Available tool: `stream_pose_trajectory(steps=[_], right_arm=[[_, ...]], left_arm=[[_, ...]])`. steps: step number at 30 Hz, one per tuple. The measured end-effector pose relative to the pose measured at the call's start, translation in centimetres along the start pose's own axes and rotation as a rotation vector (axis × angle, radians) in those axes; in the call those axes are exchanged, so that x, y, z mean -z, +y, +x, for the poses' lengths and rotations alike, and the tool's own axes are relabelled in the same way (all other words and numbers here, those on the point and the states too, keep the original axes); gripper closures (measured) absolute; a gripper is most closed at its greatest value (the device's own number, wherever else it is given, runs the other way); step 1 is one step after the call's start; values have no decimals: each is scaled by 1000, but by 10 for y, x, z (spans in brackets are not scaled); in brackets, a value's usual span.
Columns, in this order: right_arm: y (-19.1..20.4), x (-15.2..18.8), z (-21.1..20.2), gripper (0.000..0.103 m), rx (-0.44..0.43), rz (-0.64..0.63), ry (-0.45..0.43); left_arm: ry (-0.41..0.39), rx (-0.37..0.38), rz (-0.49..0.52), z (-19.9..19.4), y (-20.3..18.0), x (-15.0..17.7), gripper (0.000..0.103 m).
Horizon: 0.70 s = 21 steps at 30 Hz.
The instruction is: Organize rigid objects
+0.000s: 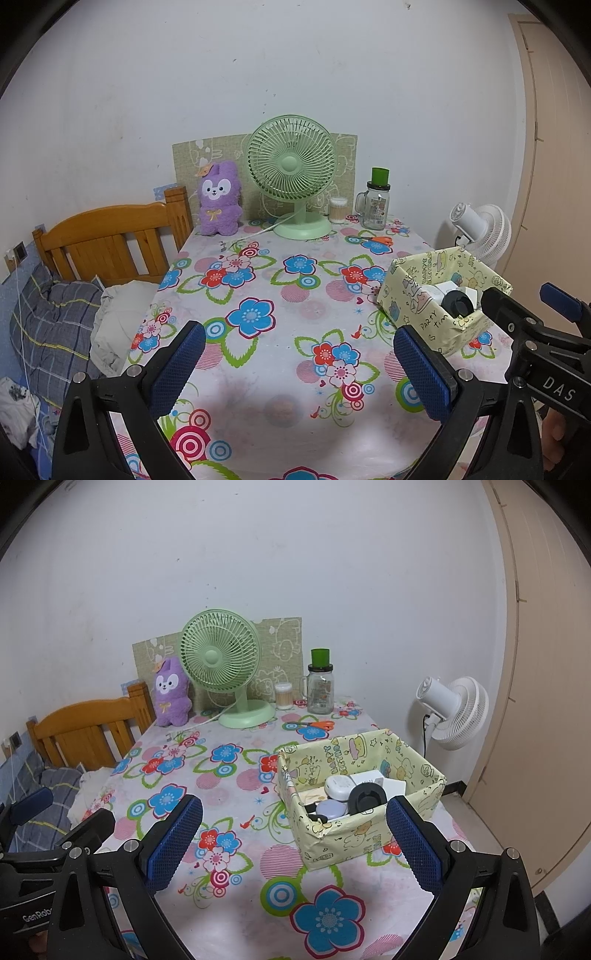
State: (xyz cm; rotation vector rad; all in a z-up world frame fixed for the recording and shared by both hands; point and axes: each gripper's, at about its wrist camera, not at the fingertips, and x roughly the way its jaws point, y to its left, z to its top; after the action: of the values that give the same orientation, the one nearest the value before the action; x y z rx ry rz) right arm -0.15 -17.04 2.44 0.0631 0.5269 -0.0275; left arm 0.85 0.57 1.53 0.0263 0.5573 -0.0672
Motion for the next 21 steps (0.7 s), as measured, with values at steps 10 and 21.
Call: stream_pose_trajectory(steps=[10, 21], right_arm=[[0, 1, 0, 2, -1, 0, -1], [1, -2, 0, 2, -3, -4, -1]], left_arm=[[0, 0, 0, 0, -1, 0, 0], [-4, -3, 0, -1, 2, 0, 0]])
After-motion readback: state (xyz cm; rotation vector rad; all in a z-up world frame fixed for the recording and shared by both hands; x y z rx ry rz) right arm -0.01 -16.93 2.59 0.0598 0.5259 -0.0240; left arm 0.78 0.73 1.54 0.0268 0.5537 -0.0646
